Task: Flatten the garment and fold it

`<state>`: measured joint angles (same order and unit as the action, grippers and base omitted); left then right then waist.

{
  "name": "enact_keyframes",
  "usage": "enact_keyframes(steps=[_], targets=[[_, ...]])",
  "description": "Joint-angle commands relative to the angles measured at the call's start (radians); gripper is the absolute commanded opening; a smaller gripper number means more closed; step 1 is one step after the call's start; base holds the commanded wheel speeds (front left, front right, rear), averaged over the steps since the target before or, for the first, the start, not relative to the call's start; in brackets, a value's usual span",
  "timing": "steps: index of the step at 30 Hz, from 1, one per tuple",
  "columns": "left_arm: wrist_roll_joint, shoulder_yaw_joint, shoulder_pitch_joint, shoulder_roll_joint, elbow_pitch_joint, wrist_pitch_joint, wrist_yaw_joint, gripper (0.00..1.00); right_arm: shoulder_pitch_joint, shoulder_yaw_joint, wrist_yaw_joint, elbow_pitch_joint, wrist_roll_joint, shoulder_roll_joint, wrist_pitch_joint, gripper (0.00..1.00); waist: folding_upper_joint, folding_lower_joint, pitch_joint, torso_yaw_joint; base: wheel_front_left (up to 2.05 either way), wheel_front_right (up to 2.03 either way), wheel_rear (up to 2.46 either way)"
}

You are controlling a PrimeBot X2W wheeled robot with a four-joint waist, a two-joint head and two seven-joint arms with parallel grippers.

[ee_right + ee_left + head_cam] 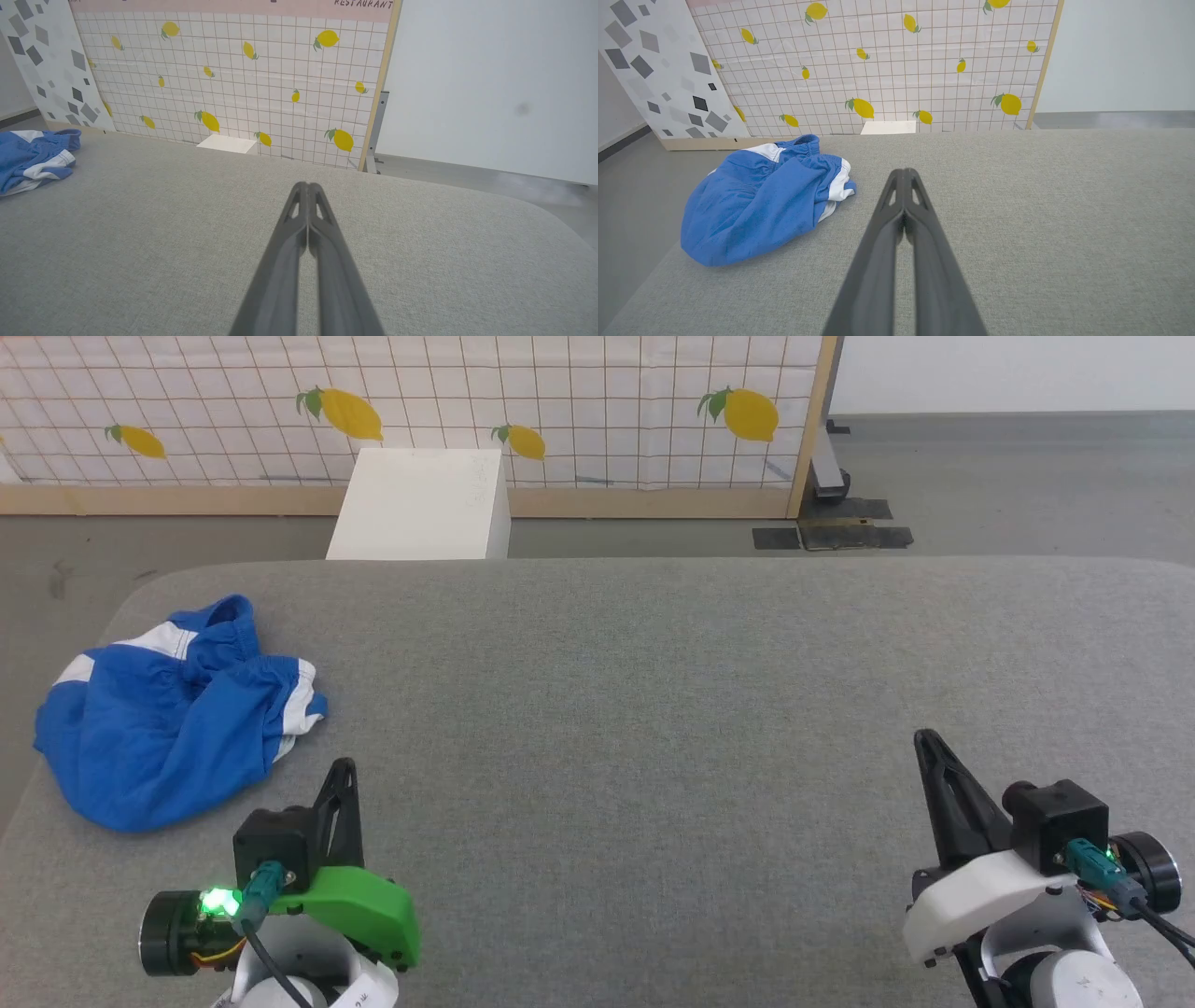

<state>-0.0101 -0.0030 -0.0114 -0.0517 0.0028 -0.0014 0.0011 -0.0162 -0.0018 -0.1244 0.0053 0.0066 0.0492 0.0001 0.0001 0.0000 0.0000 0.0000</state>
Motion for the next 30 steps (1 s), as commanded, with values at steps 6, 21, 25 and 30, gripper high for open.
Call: enact_keyframes(steps=[6, 21, 25, 30], targets=[[0.01, 0.003, 0.011, 0.001, -0.003, 0.001, -0.001, 0.0, 0.016, 0.002, -0.006, -0.005, -0.007, 0.001, 0.0, 0.0, -0.0001, 0.0, 0.0, 0.0, 0.0, 0.0, 0.0], [0.01, 0.003, 0.011, 0.001, -0.003, 0.001, -0.001, 0.0, 0.016, 0.002, -0.006, -0.005, -0.007, 0.001, 0.0, 0.0, -0.0001, 0.0, 0.0, 0.0, 0.0, 0.0, 0.0], [0.01, 0.003, 0.011, 0.001, -0.003, 0.001, -0.001, 0.0, 0.016, 0.002, -0.006, -0.005, -0.007, 0.001, 0.0, 0.0, -0.0001, 0.0, 0.0, 0.0, 0.0, 0.0, 0.0], [0.01, 0.003, 0.011, 0.001, -0.003, 0.001, -0.001, 0.0, 0.016, 0.002, -0.006, -0.005, -0.007, 0.001, 0.0, 0.0, -0.0001, 0.0, 0.0, 0.0, 0.0, 0.0, 0.0]])
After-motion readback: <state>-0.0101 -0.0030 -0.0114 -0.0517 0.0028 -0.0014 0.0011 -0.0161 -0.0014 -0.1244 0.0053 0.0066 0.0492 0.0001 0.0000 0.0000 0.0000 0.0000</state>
